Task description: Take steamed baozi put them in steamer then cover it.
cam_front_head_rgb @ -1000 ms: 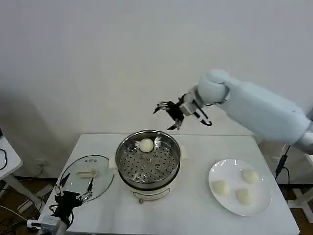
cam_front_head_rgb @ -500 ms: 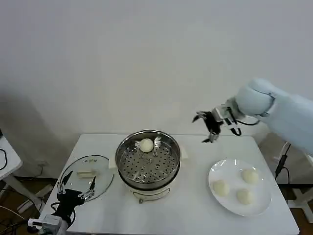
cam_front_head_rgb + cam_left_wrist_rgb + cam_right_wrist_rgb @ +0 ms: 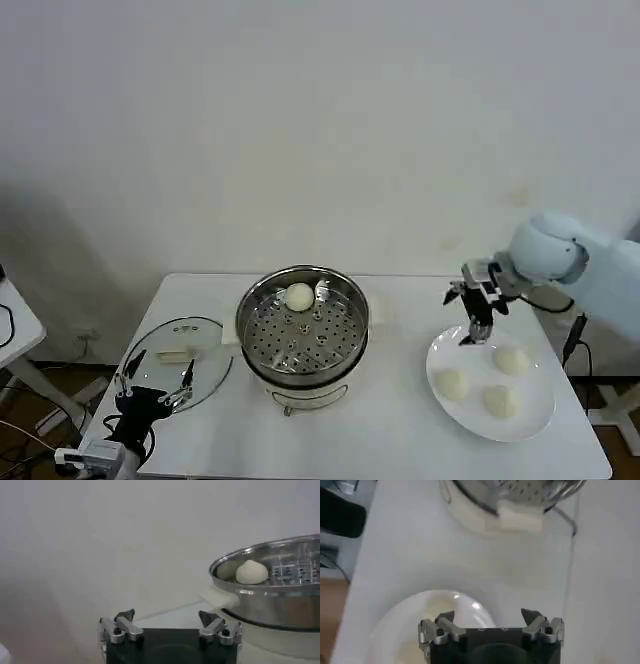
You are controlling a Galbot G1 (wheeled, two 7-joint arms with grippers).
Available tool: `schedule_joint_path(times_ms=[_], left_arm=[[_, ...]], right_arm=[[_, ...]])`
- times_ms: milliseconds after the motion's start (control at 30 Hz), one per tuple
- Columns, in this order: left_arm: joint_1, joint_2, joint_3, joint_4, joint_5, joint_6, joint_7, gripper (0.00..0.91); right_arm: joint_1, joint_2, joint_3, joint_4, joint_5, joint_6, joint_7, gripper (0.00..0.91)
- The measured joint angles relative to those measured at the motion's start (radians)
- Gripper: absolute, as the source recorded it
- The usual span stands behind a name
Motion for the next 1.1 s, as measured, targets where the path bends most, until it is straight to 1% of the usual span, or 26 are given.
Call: schedule_joint_path(times_ms=[233, 533, 867, 1100], left_arm=[[0.002, 0.001, -0.005, 0.011, 0.0, 0.001, 0.0, 0.907], [0.006, -0.002, -0.008, 0.014, 0.0, 0.001, 0.004, 0.907], [0.002, 0.006, -0.013, 0.026, 0.002, 0.001, 0.009, 0.907], [0.002, 0.003, -0.013, 0.034, 0.004, 0.001, 0.008, 0.907]], right_arm=[[-0.105, 0.019, 0.054, -0.043, -0.052, 0.006, -0.023, 0.907], [-0.231, 0.039, 0.116, -0.098, -0.127, 0.041, -0.053, 0.907], [-0.339, 0.071, 0.184, -0.151, -0.187, 0.071, -0.06, 0.907], [-0.375, 0.107, 0.216, -0.198, -0.221, 0.091, -0.059, 0.907]])
